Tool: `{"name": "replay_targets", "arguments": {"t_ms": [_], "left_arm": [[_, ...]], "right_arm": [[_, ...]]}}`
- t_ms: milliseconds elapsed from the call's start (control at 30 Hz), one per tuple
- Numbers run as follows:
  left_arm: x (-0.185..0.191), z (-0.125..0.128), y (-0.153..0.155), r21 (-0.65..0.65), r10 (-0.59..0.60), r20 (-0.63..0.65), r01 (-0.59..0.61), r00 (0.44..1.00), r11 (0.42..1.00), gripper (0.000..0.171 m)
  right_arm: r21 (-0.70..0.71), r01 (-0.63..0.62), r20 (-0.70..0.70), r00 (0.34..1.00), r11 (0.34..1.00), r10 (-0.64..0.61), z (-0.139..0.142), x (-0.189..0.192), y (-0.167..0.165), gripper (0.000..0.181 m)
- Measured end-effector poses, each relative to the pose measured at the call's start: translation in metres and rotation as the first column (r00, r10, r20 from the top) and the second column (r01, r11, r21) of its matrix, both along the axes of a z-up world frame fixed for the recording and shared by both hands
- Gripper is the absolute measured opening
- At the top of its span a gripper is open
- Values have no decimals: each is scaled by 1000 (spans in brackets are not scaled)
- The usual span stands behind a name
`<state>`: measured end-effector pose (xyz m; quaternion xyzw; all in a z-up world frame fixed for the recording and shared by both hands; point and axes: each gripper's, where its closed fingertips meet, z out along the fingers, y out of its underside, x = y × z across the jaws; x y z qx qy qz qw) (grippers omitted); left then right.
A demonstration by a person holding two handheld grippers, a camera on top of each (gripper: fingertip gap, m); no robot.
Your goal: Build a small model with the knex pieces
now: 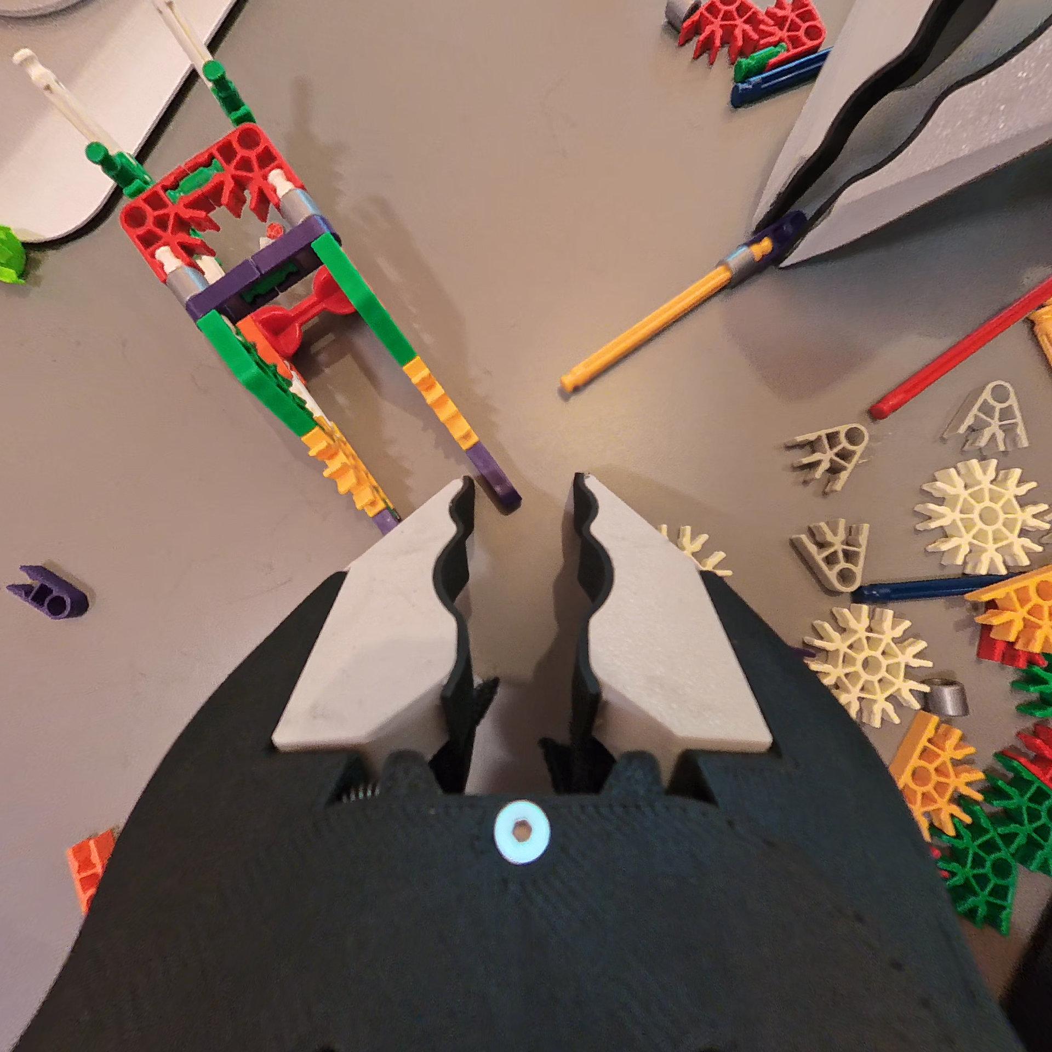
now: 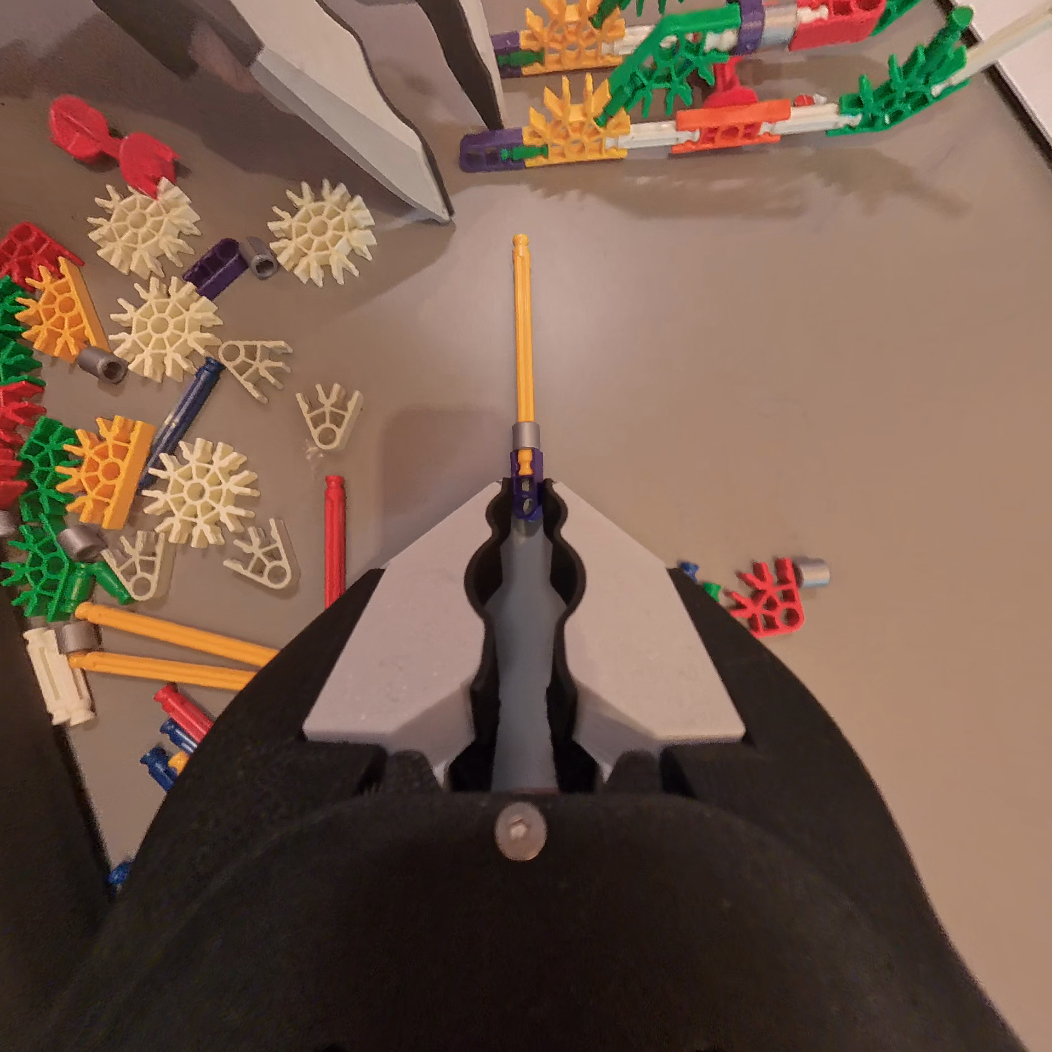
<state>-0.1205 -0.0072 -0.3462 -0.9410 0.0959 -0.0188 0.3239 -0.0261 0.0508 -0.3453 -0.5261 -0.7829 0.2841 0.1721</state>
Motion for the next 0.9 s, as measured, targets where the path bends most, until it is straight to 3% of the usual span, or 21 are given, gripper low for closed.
{"name": "replay_targets", "arguments": {"t_ms": [300, 900], "left_arm": [[3, 1, -4, -8, -18, 53, 18, 998, 1000, 31], [9, 1, -6, -4, -42, 75, 42, 996, 999, 32]], "right_arm": [[9, -80, 6, 997, 997, 80, 1, -19, -23, 7], [-27, -37, 11, 999, 999, 38, 1, -24, -28, 7]]}}
